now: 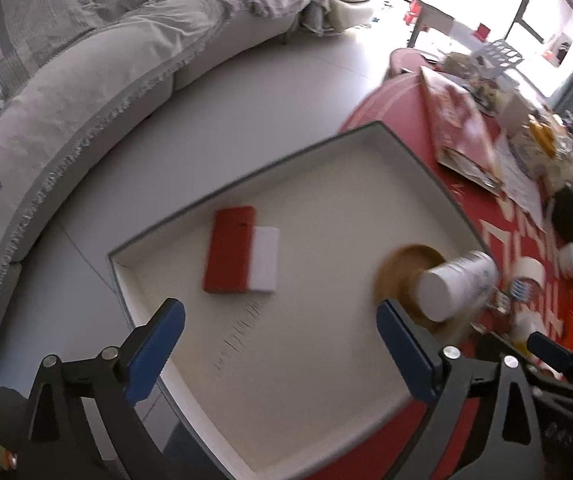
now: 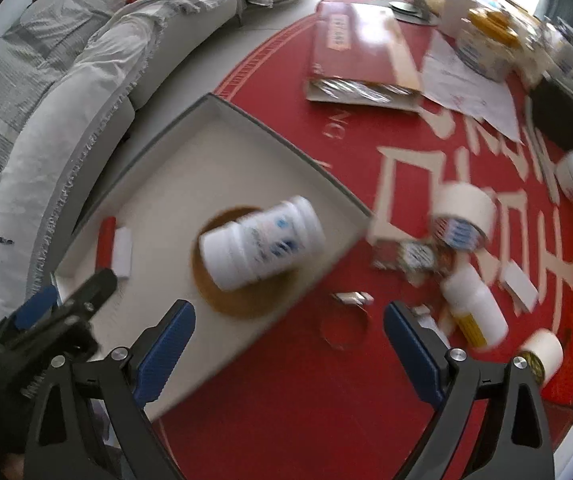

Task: Organize rigid objects
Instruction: 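Release the red box beside the card while the right tool drops the bottle onto the ring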

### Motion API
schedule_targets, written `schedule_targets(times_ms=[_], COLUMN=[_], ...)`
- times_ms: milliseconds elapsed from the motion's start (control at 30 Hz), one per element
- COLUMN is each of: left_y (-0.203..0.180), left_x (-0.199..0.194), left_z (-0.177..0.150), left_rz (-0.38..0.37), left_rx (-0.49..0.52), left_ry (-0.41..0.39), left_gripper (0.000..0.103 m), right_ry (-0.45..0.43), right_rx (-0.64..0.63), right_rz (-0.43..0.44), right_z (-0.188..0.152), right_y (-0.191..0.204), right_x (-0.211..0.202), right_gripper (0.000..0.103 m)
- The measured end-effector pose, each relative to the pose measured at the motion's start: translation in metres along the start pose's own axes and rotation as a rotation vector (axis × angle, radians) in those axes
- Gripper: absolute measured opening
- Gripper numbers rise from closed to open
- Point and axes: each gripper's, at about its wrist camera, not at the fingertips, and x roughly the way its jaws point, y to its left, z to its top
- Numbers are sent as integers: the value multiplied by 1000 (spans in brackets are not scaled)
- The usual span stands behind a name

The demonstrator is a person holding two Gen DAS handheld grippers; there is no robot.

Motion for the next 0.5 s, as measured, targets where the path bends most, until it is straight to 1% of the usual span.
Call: schedule_targets(times_ms=[100,200,233,333,400,467,500], left_y=[-8,-21,-24,-34,-35,-33,-32], left_x=[-9,-9,-10,-13,-15,-17,-17], left_z=[-12,-27,-30,-42,-47,-53,-55], left_rz=[-43,-75,-84,-92,-100,-106,-110], left_rx=[23,54,58,80,83,77,78], left_ry=[3,47,49,57,67,71,75], left_gripper=[102,103,103,103,103,103,103], right_ry=[-35,-81,-100,-156,-190,-224,-236], right_rx=[46,114,141,219,226,206,208], right_rz=[-49,-106,-131,-215,-277,-336,-347], right_z=[-18,-30,-29,-18,-8,2,7], right_y=[-31,-63,-75,-103,-112,-117,-121], right_x=[-12,-21,-23,-27,-27,-23,-21], right_gripper=[96,96,96,96,96,96,96])
